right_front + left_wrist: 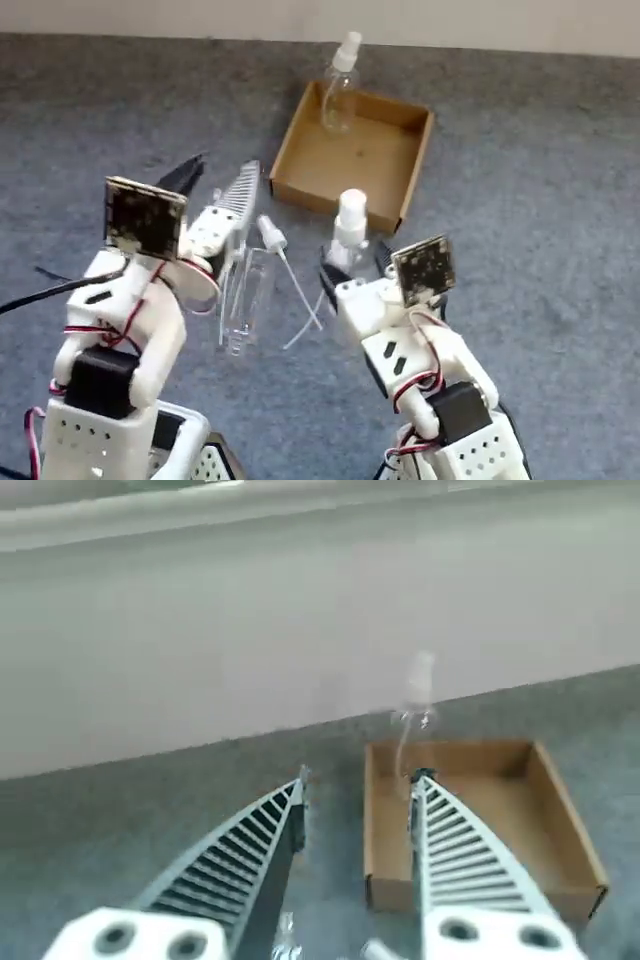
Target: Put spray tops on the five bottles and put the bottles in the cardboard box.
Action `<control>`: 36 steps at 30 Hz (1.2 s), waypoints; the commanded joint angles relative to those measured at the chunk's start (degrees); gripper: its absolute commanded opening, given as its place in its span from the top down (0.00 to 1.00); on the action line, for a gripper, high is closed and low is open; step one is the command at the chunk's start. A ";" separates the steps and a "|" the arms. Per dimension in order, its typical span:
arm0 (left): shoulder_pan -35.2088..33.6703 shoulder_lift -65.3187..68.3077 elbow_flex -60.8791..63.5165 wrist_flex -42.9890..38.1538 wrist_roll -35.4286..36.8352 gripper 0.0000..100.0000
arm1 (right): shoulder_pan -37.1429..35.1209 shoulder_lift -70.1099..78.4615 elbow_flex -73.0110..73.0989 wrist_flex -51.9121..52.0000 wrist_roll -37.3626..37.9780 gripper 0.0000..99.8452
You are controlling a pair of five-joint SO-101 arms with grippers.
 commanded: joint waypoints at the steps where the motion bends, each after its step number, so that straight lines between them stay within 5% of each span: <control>1: -1.63 -0.48 2.86 6.42 -0.09 0.83 | 5.14 3.74 -5.41 -9.27 -0.09 1.00; 8: 0.66 -0.48 14.55 5.80 -0.18 0.83 | 3.56 33.89 -29.05 -11.91 -0.53 1.00; 14: 2.33 -0.48 16.48 5.71 0.26 0.67 | -5.76 52.62 -45.23 -11.91 -0.53 1.00; 18: 3.30 -0.48 16.48 5.63 0.26 0.66 | -8.40 59.74 -49.36 -11.65 -0.53 1.00; 36: -0.48 -0.40 22.29 -7.12 0.09 0.66 | -10.77 55.96 -52.88 6.29 -0.53 1.00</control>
